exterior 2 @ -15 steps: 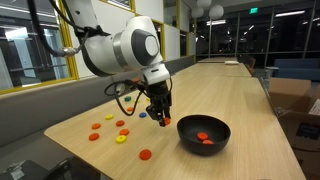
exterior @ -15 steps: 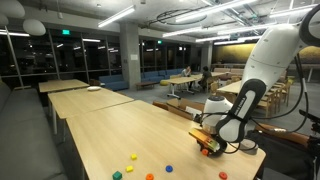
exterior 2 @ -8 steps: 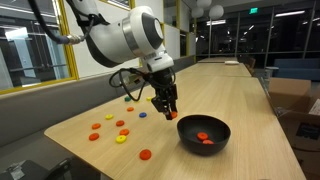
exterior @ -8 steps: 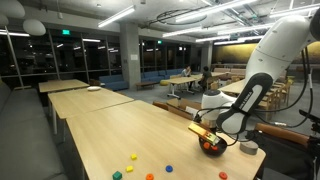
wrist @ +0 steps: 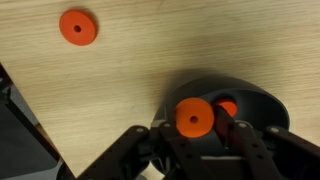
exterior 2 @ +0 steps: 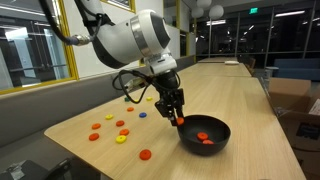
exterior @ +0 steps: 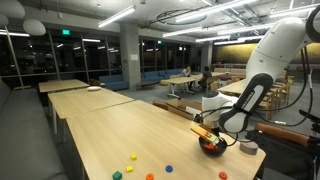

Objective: Put some of the rings in the black bowl

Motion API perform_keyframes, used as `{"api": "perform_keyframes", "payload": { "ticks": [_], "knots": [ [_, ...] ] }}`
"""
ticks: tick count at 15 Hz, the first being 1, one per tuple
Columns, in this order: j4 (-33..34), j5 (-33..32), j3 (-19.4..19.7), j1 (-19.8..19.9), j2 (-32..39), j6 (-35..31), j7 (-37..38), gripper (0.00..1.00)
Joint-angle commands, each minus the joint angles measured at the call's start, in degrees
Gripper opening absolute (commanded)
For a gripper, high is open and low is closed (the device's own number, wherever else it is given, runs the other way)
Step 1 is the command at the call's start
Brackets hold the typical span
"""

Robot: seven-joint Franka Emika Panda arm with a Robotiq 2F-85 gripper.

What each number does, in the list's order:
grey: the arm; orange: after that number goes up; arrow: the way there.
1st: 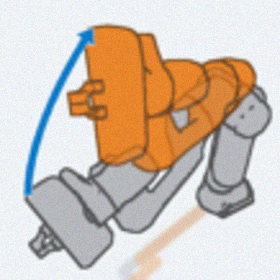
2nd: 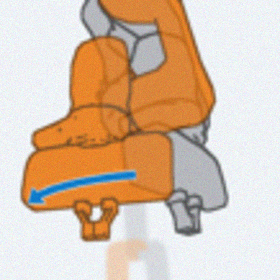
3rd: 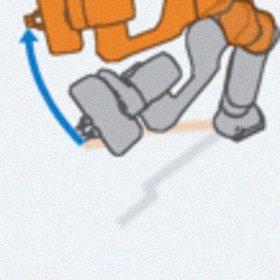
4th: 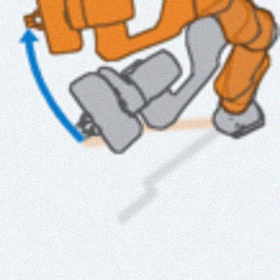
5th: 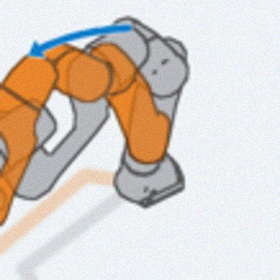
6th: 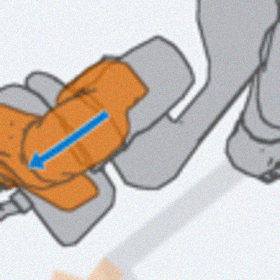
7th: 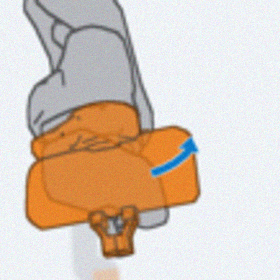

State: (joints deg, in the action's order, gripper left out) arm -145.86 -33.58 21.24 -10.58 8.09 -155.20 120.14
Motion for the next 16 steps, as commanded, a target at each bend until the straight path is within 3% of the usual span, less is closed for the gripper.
{"api": "perform_keyframes", "payload": {
  "ticks": [1, 2, 3, 4, 5, 9, 12, 16],
  "knots": [
    [1.40, -0.60, -3.89, 4.81, 1.83, -1.18, 1.70, 0.17],
    [1.67, 0.05, -4.52, 5.58, 2.54, -1.77, 1.38, 0.17],
    [1.88, 0.91, -5.07, 6.25, 3.17, -2.36, 0.79, 0.34],
    [2.24, 1.65, -5.50, 6.73, 3.80, -2.93, 0.48, 0.67],
    [2.74, 2.53, -5.90, 6.99, 4.49, -3.41, 0.19, 0.68],
    [4.95, 6.38, -7.17, 6.45, 6.14, -3.11, -1.50, 0.97],
    [5.22, 9.25, -9.21, 6.20, 5.07, -3.11, -3.88, 1.00],
    [2.88, 19.13, -15.53, 7.88, 2.22, -7.50, -18.25, 1.00]
  ]
}}
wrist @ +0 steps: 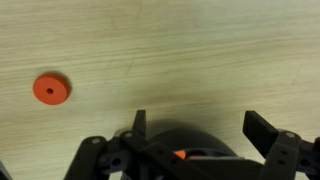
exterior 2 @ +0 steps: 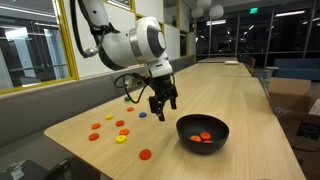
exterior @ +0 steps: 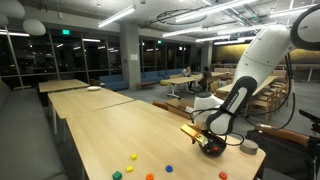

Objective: Put some of the rings in the black bowl

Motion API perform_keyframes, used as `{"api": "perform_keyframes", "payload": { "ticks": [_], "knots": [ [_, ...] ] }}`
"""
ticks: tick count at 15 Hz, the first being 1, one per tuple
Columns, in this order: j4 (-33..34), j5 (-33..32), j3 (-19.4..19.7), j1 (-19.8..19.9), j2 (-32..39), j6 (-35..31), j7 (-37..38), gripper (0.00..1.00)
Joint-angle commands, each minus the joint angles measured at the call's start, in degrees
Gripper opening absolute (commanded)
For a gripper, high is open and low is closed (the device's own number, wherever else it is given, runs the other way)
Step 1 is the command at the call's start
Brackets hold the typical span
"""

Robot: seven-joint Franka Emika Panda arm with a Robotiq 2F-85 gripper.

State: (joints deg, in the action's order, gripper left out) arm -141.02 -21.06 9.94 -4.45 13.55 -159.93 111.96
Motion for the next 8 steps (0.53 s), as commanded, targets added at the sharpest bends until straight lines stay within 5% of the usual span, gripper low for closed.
{"api": "perform_keyframes", "payload": {
  "ticks": [1, 5, 8],
  "knots": [
    [-2.57, 10.48, -6.18, 2.29, -3.96, -3.42, -14.72, 1.00],
    [-2.15, 28.11, -23.95, 12.82, -4.32, 1.27, -31.75, 1.00],
    [0.30, 36.41, -27.23, 15.09, -2.77, 6.41, -43.87, 1.00]
  ]
}}
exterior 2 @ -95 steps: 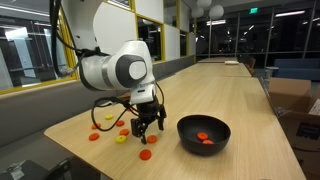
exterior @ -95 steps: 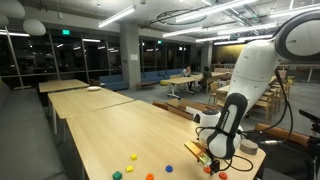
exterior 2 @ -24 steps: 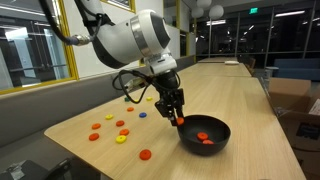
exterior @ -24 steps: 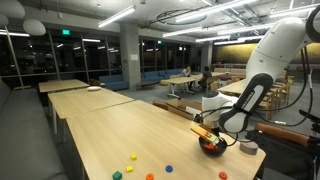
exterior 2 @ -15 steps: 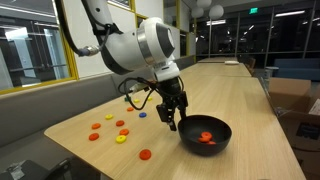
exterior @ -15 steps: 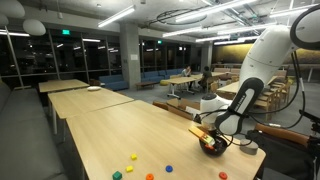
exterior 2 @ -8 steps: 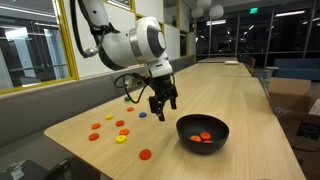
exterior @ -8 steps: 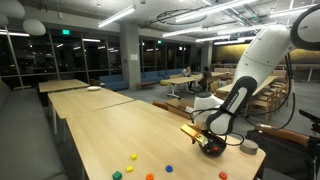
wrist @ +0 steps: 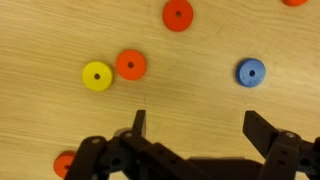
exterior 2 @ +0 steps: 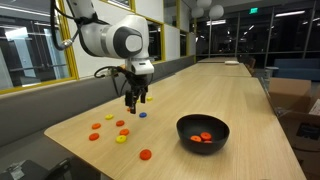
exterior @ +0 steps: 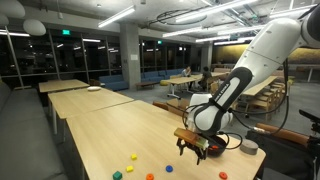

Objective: Put some of the rings in the black bowl

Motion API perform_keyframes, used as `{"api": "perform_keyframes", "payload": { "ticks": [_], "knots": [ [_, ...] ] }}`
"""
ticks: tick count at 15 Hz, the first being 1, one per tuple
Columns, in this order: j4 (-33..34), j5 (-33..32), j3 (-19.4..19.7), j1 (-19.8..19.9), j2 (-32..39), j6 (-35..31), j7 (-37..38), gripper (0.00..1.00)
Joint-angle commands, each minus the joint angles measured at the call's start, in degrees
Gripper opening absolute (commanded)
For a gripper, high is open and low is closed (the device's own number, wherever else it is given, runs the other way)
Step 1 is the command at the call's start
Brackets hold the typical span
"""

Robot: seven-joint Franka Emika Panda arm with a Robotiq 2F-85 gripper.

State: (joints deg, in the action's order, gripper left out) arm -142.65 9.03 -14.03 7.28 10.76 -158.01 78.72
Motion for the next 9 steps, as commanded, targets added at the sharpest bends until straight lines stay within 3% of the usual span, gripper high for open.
{"api": "perform_keyframes", "payload": {
  "ticks": [1, 6, 9],
  "knots": [
    [3.19, 7.69, 1.77, -1.71, 0.51, 6.51, -13.06, 1.00],
    [11.55, 2.03, 9.17, -7.64, 6.95, 7.87, -12.08, 1.00],
    [18.85, 1.23, 11.10, -10.16, 12.69, 7.78, -13.06, 1.00]
  ]
}}
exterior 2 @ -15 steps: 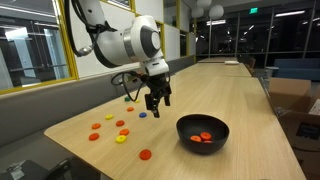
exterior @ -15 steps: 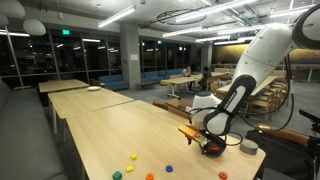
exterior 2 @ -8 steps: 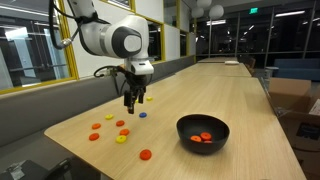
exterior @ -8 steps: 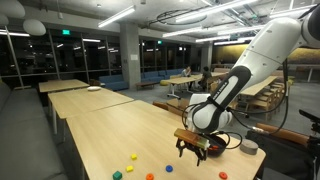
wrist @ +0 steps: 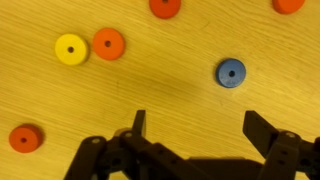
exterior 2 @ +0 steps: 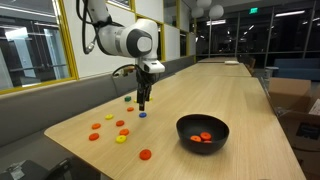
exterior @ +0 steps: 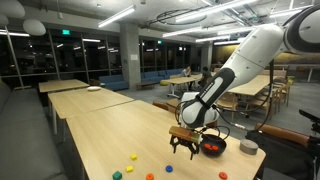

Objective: Put some of the rings in the black bowl

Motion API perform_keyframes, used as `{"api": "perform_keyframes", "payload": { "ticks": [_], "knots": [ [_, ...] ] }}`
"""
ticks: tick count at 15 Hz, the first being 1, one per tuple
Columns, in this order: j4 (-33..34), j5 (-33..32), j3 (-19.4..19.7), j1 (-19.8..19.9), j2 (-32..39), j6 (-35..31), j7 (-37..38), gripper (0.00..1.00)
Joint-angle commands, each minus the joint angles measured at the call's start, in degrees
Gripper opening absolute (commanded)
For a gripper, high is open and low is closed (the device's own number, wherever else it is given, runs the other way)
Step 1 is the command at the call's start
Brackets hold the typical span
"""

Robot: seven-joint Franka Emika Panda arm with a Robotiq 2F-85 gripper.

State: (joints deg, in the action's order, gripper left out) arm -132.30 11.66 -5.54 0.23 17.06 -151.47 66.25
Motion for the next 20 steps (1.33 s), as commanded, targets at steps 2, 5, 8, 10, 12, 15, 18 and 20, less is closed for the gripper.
{"api": "perform_keyframes", "payload": {
  "ticks": [2, 5, 8, 10, 12, 15, 18, 20],
  "knots": [
    [13.17, -0.38, 2.85, -3.86, 10.03, 1.28, -2.03, 1.00],
    [18.70, -0.11, 3.42, -4.96, 13.91, 3.60, -2.49, 1.00],
    [21.91, -1.66, 5.32, -6.68, 15.34, 10.14, -0.94, 1.00],
    [23.12, -2.99, 6.67, -8.13, 15.58, 14.14, 0.42, 1.00],
    [23.96, -4.35, 7.41, -9.19, 15.67, 16.31, 0.76, 1.00],
    [25.18, -7.36, 8.60, -11.24, 16.79, 14.97, 1.92, 1.00],
    [25.98, -9.16, 9.02, -12.70, 18.42, 13.55, 3.00, 1.00],
    [25.60, -9.67, 9.15, -13.45, 19.05, 12.05, 3.78, 1.00]
  ]
}}
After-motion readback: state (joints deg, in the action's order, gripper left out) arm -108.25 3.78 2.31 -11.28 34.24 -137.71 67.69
